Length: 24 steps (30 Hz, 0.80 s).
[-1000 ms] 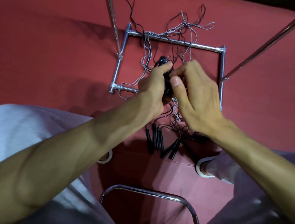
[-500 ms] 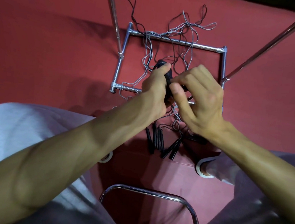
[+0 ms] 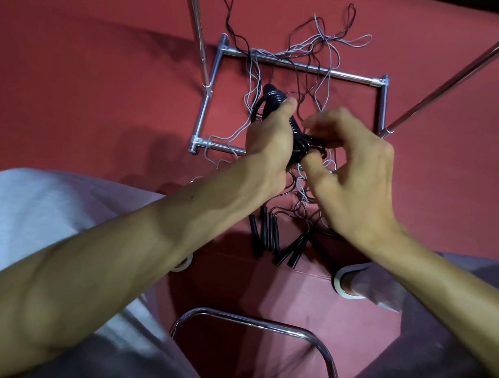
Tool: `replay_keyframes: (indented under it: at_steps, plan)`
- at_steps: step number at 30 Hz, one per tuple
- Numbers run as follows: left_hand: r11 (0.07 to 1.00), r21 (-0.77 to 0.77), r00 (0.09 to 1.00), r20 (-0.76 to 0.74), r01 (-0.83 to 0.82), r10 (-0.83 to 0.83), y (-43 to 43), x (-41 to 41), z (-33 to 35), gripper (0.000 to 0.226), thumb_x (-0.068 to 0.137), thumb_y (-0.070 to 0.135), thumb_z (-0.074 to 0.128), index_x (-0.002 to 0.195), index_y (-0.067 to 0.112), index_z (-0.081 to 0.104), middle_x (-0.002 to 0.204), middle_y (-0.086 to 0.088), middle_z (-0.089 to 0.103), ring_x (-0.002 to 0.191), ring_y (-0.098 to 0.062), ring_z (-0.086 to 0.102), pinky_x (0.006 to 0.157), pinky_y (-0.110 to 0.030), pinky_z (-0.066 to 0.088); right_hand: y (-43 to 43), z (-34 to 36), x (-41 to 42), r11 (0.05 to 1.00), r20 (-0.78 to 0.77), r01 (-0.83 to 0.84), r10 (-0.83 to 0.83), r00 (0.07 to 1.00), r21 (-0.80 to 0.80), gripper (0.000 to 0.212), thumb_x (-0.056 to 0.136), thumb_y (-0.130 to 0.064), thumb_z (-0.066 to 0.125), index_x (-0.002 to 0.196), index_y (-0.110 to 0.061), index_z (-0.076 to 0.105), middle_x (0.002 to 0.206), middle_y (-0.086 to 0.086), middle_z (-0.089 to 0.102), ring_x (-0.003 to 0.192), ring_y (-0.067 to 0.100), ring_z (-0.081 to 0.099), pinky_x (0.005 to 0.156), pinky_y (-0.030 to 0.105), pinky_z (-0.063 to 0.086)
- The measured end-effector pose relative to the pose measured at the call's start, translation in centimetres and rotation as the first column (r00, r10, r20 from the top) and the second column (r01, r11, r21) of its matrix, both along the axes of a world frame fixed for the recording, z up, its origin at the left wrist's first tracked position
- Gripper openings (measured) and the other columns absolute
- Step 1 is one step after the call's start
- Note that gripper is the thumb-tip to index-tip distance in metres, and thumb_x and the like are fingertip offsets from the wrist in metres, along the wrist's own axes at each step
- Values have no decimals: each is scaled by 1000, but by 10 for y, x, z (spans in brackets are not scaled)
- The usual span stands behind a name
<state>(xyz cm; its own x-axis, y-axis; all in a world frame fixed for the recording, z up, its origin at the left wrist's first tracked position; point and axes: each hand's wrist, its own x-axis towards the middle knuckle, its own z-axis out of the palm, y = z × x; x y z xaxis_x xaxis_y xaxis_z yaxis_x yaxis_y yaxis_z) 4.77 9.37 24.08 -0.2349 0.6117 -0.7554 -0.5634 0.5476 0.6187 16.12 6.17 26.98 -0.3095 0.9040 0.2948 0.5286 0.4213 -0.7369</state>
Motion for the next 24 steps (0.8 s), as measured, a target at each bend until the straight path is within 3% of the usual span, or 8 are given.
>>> replay_keyframes:
  at_steps: [3, 7, 10, 13, 18, 22, 24]
  plan:
    - [1000, -8, 1000, -18, -9, 9, -1, -2, 0, 30, 97, 38, 66, 113, 12, 65, 111, -11, 72, 87, -28, 72, 68, -34, 60, 1, -5, 1, 998, -31, 20, -21, 999, -53, 31, 75, -2, 59, 101, -9, 76, 92, 1, 70, 87, 18, 67, 81, 36, 54]
    - [999, -45, 1000, -19, 4, -4, -4, -3, 0, 27, 98, 39, 63, 112, 15, 64, 97, -6, 65, 67, -20, 61, 54, -25, 50, 6, -12, 0, 969, -115, 25, -55, 992, -247, 33, 73, -3, 59, 98, -14, 76, 96, -1, 64, 92, 17, 65, 86, 42, 55]
    - [998, -65, 1000, -17, 3, -4, -5, -2, -4, 32, 98, 40, 63, 115, 14, 66, 102, -6, 71, 73, -22, 64, 63, -29, 53, 11, -14, 0, 955, -91, -30, 4, 996, -294, 29, 72, -3, 58, 93, -16, 73, 96, 0, 63, 90, 21, 64, 82, 44, 53]
    - [997, -72, 1000, -1, 6, -6, -6, 0, -5, 32, 98, 41, 62, 116, 15, 67, 112, -11, 75, 82, -25, 69, 70, -33, 55, 15, -14, 2, 939, -67, -82, 63, 996, -333, 27, 73, -5, 55, 91, -17, 71, 98, 5, 62, 87, 19, 62, 78, 38, 52]
    - [997, -66, 997, 65, 37, -32, -8, 2, 2, 27, 102, 39, 59, 110, 14, 68, 84, -5, 68, 75, -24, 67, 81, -40, 60, 16, -15, 0, 927, -50, -116, 105, 993, -356, 24, 74, -7, 50, 89, -11, 67, 98, 7, 55, 86, 18, 56, 74, 31, 47]
    - [992, -86, 987, 142, 91, -78, -7, 3, 8, 40, 103, 43, 55, 126, 12, 66, 85, -5, 67, 77, -25, 67, 85, -41, 58, 15, -15, 4, 945, -35, -141, 136, 990, -295, 26, 76, -6, 46, 92, -9, 66, 98, 5, 51, 84, 11, 52, 71, 19, 41]
    - [988, -110, 984, 156, 109, -91, -6, -1, 11, 39, 104, 43, 52, 124, 12, 65, 80, -5, 67, 71, -22, 67, 81, -39, 58, 16, -16, 5, 954, -53, -175, 167, 984, -243, 28, 77, 1, 47, 95, -7, 67, 101, 8, 52, 89, 12, 53, 75, 22, 45]
